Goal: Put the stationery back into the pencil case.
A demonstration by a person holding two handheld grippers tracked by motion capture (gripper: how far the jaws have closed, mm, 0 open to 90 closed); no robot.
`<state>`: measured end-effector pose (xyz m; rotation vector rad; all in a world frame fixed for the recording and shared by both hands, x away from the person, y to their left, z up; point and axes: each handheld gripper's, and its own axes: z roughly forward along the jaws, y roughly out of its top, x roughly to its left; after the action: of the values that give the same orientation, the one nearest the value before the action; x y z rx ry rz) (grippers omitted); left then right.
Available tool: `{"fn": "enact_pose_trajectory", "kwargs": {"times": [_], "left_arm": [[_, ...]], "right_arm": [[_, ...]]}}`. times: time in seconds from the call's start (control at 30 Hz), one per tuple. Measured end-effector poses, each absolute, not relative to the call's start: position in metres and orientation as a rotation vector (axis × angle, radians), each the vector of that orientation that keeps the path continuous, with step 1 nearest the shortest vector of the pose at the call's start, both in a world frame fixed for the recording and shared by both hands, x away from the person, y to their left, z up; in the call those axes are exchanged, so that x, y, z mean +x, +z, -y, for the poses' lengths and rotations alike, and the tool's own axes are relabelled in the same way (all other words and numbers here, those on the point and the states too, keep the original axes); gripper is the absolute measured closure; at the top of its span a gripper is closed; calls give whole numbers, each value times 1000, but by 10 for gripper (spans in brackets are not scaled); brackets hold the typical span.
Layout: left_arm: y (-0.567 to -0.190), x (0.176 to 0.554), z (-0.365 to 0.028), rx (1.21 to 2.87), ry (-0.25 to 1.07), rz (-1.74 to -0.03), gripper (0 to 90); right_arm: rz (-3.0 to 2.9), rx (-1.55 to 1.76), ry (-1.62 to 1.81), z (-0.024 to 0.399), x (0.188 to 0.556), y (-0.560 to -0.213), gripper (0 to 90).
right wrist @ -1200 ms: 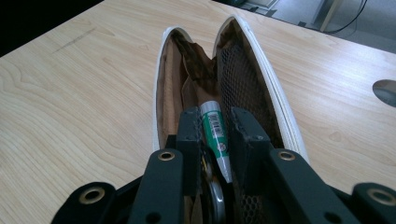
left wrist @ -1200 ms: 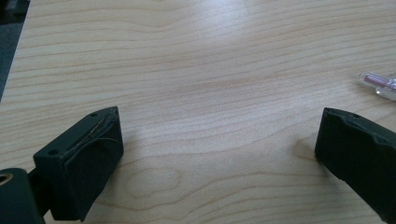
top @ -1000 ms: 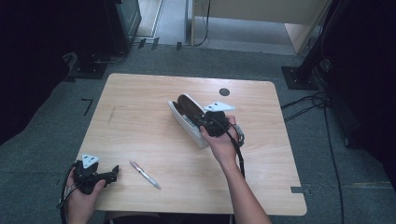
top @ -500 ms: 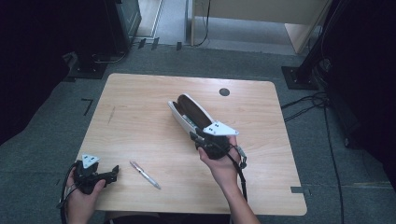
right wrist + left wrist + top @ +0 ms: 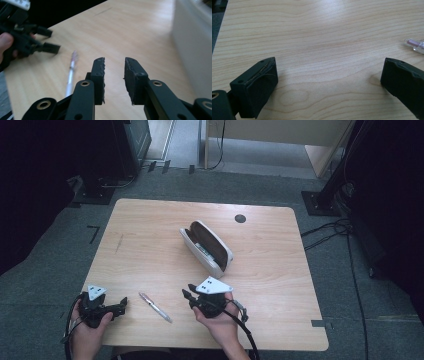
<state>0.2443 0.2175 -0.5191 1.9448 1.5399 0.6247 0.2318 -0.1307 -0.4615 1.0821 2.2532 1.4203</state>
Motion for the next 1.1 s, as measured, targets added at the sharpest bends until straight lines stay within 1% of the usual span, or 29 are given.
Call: {"fn": "enact_pose_trajectory", "kwargs": {"times": [0.03, 0.1, 0.13, 0.23, 0.43, 0.47, 0.57, 0.77, 1.1], "left_arm": [[-519, 244, -217, 1944, 625, -1540, 12], [-519, 244, -218, 1944, 625, -1539, 12], [-519, 244, -218, 1944, 625, -1539, 12], [-519, 244, -217, 1944, 625, -1540, 12], [-519, 244, -218, 1945, 625, -1540, 12], [-519, 244, -218, 1945, 625, -1540, 12], [-519, 244, -218, 1944, 625, -1539, 12], [-519, 244, -218, 1945, 625, -1540, 12], [-519, 244, -218, 1944, 625, -1539, 12]], "right_arm": [[-2253, 1082, 1420, 131, 232, -462, 710], [-2306, 1068, 1428, 117, 227, -474, 722], [-2306, 1068, 1428, 117, 227, -474, 722], [-2360, 1062, 1437, 100, 220, -489, 728], [-2427, 1030, 1399, 83, 212, -503, 745], [-2449, 1014, 1363, 76, 210, -507, 768], [-2467, 1019, 1333, 70, 208, -511, 791], [-2478, 995, 1288, 64, 207, -515, 808], [-2471, 969, 1205, 56, 203, -521, 792]]}}
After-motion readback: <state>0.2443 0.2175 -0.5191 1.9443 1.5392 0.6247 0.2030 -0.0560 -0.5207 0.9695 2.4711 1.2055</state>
